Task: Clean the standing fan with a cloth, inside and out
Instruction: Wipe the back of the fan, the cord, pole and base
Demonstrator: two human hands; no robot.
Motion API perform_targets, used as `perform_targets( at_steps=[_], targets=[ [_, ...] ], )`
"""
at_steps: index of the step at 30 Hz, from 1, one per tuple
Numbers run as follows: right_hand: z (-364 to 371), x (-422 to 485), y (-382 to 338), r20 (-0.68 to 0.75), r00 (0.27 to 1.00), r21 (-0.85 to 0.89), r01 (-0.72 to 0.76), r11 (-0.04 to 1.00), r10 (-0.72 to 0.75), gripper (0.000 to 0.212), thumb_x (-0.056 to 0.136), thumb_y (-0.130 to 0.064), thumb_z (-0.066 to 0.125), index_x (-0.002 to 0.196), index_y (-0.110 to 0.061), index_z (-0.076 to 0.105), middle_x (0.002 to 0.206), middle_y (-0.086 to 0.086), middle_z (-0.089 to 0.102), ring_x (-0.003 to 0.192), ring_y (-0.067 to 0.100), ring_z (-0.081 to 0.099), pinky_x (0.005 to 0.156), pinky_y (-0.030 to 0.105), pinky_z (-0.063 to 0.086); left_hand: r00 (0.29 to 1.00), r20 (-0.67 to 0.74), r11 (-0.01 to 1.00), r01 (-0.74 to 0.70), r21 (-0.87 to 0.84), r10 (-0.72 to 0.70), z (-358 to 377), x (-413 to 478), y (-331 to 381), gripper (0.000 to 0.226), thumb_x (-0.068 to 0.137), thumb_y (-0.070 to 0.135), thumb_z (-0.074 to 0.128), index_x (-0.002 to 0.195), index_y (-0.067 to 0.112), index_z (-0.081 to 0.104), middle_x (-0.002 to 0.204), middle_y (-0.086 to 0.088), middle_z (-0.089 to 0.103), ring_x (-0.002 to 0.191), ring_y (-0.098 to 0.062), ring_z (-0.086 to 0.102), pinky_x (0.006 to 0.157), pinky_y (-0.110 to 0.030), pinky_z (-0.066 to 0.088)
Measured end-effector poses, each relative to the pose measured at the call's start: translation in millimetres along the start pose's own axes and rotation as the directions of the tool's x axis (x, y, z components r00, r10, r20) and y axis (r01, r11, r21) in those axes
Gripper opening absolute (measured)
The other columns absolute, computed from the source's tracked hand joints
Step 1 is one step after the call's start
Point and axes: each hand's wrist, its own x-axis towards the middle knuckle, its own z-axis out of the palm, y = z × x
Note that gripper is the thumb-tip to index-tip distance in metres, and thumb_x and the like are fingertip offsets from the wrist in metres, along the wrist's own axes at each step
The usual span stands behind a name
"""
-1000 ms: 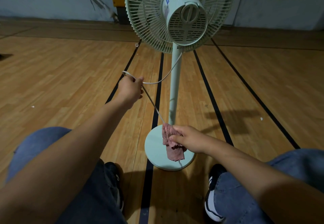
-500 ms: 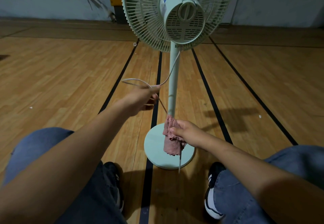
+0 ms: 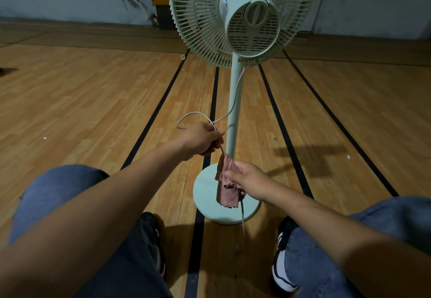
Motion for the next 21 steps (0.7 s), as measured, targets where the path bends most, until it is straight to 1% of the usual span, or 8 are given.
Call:
perform_targets(
  at_steps=[3, 5, 6, 7, 11, 16, 19, 21],
  targets=[
    [0, 0, -5, 0.009, 0.999, 0.062, 0.051, 0.997, -0.052, 0.022, 0.11, -0.021, 0.055, 0.128, -0.016, 0.068, 0.119, -0.002, 0.077, 0.112, 0.012, 0.072, 0.104, 0.04, 0.057, 0.995, -0.1, 0.998, -0.024, -0.051, 0.019, 3, -2, 3, 0.038, 0.114, 0.032, 0.057, 0.089, 0.005, 0.069, 0.073, -0.004, 0.061, 0.054, -0.01, 0.054, 0.046, -0.017, 0.046],
    [-2, -1, -6, 0.009, 0.996, 0.059, 0.086, 0.995, -0.087, 0.021, 0.11, -0.018, 0.055, 0.126, -0.015, 0.068, 0.117, -0.003, 0.078, 0.109, 0.008, 0.073, 0.096, 0.028, 0.058, 0.985, -0.17, 0.993, -0.032, -0.117, 0.012, 2, 0, 7, 0.039, 0.114, 0.03, 0.056, 0.086, 0.005, 0.067, 0.07, -0.004, 0.056, 0.048, -0.007, 0.051, 0.043, -0.017, 0.043],
    [-2, -1, -6, 0.011, 0.995, 0.051, 0.097, 0.994, -0.097, 0.021, 0.11, -0.018, 0.055, 0.125, -0.014, 0.068, 0.116, -0.003, 0.078, 0.108, 0.007, 0.073, 0.093, 0.026, 0.058, 0.98, -0.197, 0.99, -0.037, -0.139, 0.009, -1, 0, 8, 0.039, 0.114, 0.03, 0.056, 0.086, 0.006, 0.066, 0.07, -0.004, 0.055, 0.047, -0.007, 0.05, 0.043, -0.017, 0.042],
    [-1, -1, -5, 0.013, 0.995, 0.044, 0.102, 0.994, -0.103, 0.02, 0.11, -0.018, 0.056, 0.125, -0.013, 0.068, 0.116, -0.002, 0.078, 0.108, 0.008, 0.073, 0.093, 0.026, 0.058, 0.975, -0.222, 0.988, -0.04, -0.147, 0.007, -3, 1, 9, 0.039, 0.115, 0.031, 0.056, 0.085, 0.007, 0.066, 0.07, -0.003, 0.055, 0.049, -0.008, 0.05, 0.044, -0.018, 0.042],
    [2, -1, -5, 0.035, 0.994, 0.01, 0.103, 0.995, -0.104, 0.022, 0.11, -0.022, 0.055, 0.125, -0.013, 0.069, 0.118, 0.0, 0.077, 0.112, 0.013, 0.072, 0.101, 0.04, 0.058, 0.942, -0.335, 0.983, -0.057, -0.176, -0.005, -12, 4, 8, 0.038, 0.115, 0.034, 0.055, 0.088, 0.01, 0.068, 0.074, -0.002, 0.058, 0.06, -0.013, 0.052, 0.053, -0.023, 0.044],
    [2, -5, 0, 0.114, 0.992, -0.043, 0.05, 0.998, -0.045, 0.021, 0.108, -0.028, 0.058, 0.124, -0.019, 0.07, 0.117, -0.001, 0.078, 0.111, 0.013, 0.073, 0.102, 0.045, 0.058, 0.901, -0.429, 0.961, -0.056, -0.27, -0.069, -38, 14, 8, 0.035, 0.115, 0.036, 0.053, 0.093, 0.013, 0.068, 0.081, -0.001, 0.059, 0.07, -0.014, 0.054, 0.065, -0.031, 0.049],
    [7, -5, 4, 0.143, 0.99, -0.076, 0.033, 0.997, -0.022, 0.022, 0.108, -0.03, 0.058, 0.123, -0.018, 0.069, 0.118, 0.004, 0.077, 0.112, 0.018, 0.072, 0.103, 0.051, 0.056, 0.874, -0.477, 0.937, -0.091, -0.338, -0.088, -54, 17, 9, 0.037, 0.115, 0.036, 0.052, 0.09, 0.013, 0.067, 0.075, 0.001, 0.054, 0.064, -0.012, 0.05, 0.061, -0.029, 0.047],
    [9, -4, 5, 0.125, 0.992, -0.064, 0.041, 0.997, -0.033, 0.021, 0.108, -0.03, 0.058, 0.122, -0.017, 0.068, 0.117, 0.005, 0.076, 0.111, 0.019, 0.072, 0.102, 0.05, 0.057, 0.855, -0.513, 0.923, -0.133, -0.362, -0.078, -61, 17, 10, 0.037, 0.115, 0.037, 0.052, 0.09, 0.014, 0.067, 0.072, 0.003, 0.053, 0.059, -0.01, 0.049, 0.057, -0.026, 0.046]
  ],
)
